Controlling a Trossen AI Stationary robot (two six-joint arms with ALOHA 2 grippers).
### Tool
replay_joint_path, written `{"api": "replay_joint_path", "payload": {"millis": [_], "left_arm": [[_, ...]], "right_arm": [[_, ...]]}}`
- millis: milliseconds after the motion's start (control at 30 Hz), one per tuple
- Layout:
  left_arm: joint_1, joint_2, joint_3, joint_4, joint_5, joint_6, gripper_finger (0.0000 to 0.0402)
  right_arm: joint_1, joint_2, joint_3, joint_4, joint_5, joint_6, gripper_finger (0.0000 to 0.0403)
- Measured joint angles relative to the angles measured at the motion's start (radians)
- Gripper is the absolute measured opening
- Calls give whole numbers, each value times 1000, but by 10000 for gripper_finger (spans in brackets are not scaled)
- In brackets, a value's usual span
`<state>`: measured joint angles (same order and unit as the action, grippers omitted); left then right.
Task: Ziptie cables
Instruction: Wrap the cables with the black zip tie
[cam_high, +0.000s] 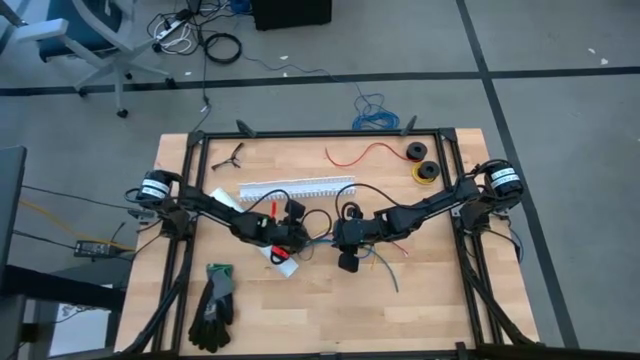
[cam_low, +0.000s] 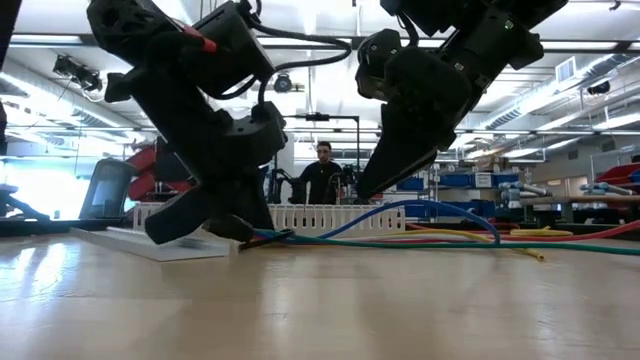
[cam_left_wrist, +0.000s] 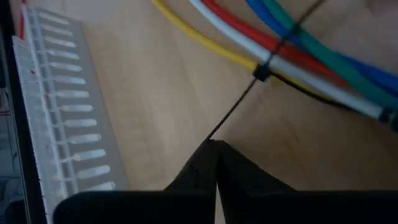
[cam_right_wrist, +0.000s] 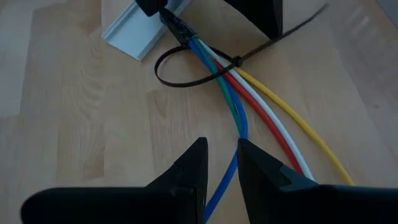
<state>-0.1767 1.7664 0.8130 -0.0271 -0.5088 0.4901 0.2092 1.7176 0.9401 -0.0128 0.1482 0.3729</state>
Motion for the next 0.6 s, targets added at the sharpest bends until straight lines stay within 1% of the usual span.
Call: {"api": "replay_joint_path", "payload": {"millis": [133,267,333,500,600], "left_arm": [[8,0,1,27,-3,0,12],[3,0,1,45,-62,-46,12],[-3,-1,1,44,-71,-59,12],[-25,-2,2,44,-73,-1,12],[-27,-3,2,43,-57,2,13]], "right_arm": [[0,0,0,4,0,0,75],[0,0,0,4,-1,16,75],[1,0,0,3,-2,16,75],[5,0,0,0,-2,18,75],[5,0,0,0,-2,18,75]]}}
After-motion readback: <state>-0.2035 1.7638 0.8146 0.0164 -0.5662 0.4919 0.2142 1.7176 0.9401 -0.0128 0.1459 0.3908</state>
